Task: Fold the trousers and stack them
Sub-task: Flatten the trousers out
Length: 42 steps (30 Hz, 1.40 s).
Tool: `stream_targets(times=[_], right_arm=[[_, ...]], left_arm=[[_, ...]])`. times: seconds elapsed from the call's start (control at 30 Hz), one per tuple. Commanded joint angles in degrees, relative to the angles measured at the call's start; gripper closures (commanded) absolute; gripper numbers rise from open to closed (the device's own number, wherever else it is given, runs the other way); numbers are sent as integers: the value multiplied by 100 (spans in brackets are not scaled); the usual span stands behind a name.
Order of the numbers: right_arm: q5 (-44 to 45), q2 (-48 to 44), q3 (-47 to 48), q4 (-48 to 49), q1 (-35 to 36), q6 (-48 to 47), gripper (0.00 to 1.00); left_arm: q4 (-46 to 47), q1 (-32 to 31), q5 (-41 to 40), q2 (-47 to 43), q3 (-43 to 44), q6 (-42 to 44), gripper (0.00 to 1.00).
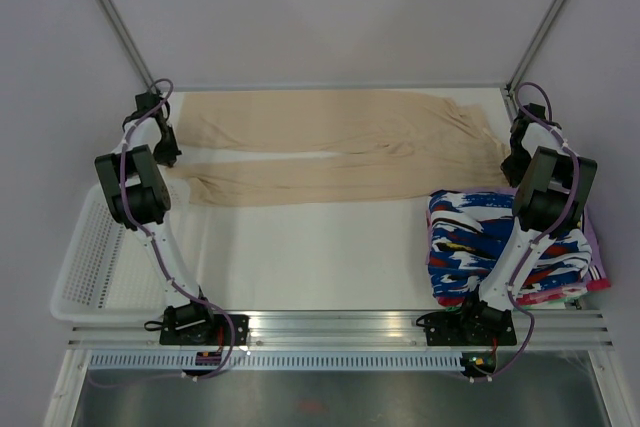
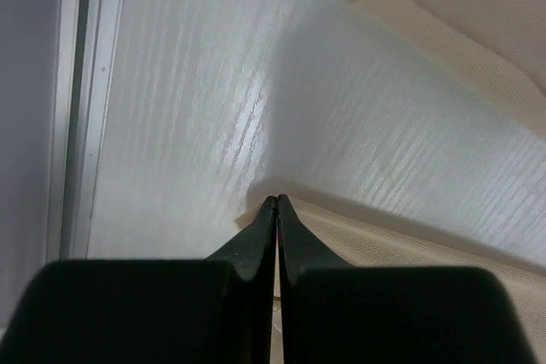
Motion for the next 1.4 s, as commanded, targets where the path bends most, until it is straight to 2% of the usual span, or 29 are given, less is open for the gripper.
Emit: stream_targets(times=[0.0,0.2,0.5,0.67,0.7,0.73,0.77,0.8,0.87,0.9,0.93,1.0,1.03,1.17,1.2,1.37], right_arm=[[67,-259,-20,57,-30,127,100],[5,-224,-29,127,-30,135,100],[-118,-197,-90,277,-30,153,100],[-145,-223,-143,303,-30,127,100],[-144,-241,-187,338,-30,127,100],[-153,-276,-239,408,-30,101,100],[-197,-285,-318,435,-30,118,100],[-232,-329,-363,487,-30,127,98],[-424,-346,-477,505,-30,153,76],[-504,-364,-521,488,-30,162,65],[-566,-373,-539,470,-30,144,42],[-514,-338,-338,322,-30,249,21],[-444,-338,-128,138,-30,363,6],[-539,-846,-257,758,-30,838,2],[-801,-1126,-466,1204,-21,891,2],[-1418,-1691,-907,2288,49,663,2]], left_arm=[[569,67,-170,-437,413,422,98],[1097,59,-65,-377,790,633,98],[1265,67,-162,89,1221,651,98],[677,59,-109,-24,1353,292,97],[537,59,-117,-129,1293,82,93],[396,59,-135,-261,1205,-147,86],[195,67,-91,-584,1091,-314,65],[132,59,-48,-779,820,-664,51],[78,59,23,-1296,520,-1113,27],[96,59,102,-1447,258,-1490,25],[96,32,163,-1588,150,-1702,24],[113,-3,216,-1887,-156,-2255,19],[122,-73,190,-1966,-254,-2415,19],[166,-363,112,-2178,-632,-2943,16],[114,-511,-2,-2230,-642,-2952,16],[25,-846,-337,-2573,-598,-2918,14]])
